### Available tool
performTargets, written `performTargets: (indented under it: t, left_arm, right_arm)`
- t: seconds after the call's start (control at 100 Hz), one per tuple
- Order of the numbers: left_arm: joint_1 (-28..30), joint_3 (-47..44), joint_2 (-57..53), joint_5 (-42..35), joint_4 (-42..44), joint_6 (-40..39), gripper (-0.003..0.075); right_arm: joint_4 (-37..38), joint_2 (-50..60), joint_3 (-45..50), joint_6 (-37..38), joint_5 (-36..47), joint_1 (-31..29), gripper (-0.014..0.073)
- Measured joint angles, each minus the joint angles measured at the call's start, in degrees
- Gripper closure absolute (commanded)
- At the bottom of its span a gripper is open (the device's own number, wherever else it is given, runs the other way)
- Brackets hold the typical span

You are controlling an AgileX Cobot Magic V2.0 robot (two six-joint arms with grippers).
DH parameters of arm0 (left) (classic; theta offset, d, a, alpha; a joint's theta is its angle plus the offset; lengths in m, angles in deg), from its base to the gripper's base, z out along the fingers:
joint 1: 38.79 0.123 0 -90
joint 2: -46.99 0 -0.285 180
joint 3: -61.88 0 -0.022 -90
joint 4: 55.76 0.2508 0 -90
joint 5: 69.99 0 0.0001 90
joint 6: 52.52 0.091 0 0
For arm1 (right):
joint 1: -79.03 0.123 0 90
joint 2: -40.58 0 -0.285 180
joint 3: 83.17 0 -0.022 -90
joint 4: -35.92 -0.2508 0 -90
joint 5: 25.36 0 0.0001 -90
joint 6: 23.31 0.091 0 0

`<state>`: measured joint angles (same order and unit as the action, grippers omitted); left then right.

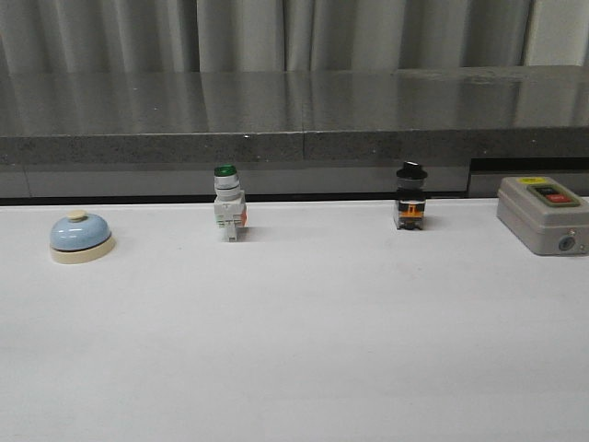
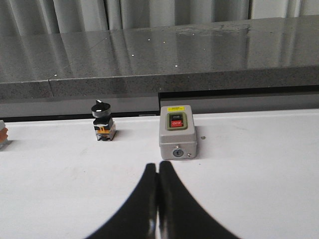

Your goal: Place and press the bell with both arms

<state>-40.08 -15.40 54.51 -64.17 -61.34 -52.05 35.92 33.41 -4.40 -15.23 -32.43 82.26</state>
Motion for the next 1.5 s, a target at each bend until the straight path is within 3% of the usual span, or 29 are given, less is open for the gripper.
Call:
performTargets:
  t: [0.28,0.51,0.72,1.27,1.5]
  left_arm:
    - [0.0,0.0,0.0,-0.2,0.0,0.0,0.0739]
    - [0.0,0.3,0.0,-5.4,0.0,0.0,0.0739]
    - [0.0,5.8,1.5,-1.1,0.0,0.0,0.0739]
    - [0.0,29.4,34.4,14.0,0.0,0.1,0.0739]
    - [0.0,39.4,48.1,16.8,0.0,0.4,0.0738]
  right_arm:
    - [0.0,0.0,0.0,0.0,0.0,0.0,0.0662]
    - [0.0,0.0,0.0,0.0,0.0,0.0,0.0662]
    - [0.0,0.0,0.0,0.0,0.0,0.0,0.0662]
    - [0.0,0.0,0.0,0.0,0.0,0.0,0.0662]
    - [0.0,0.0,0.0,0.0,0.0,0.0,0.0662]
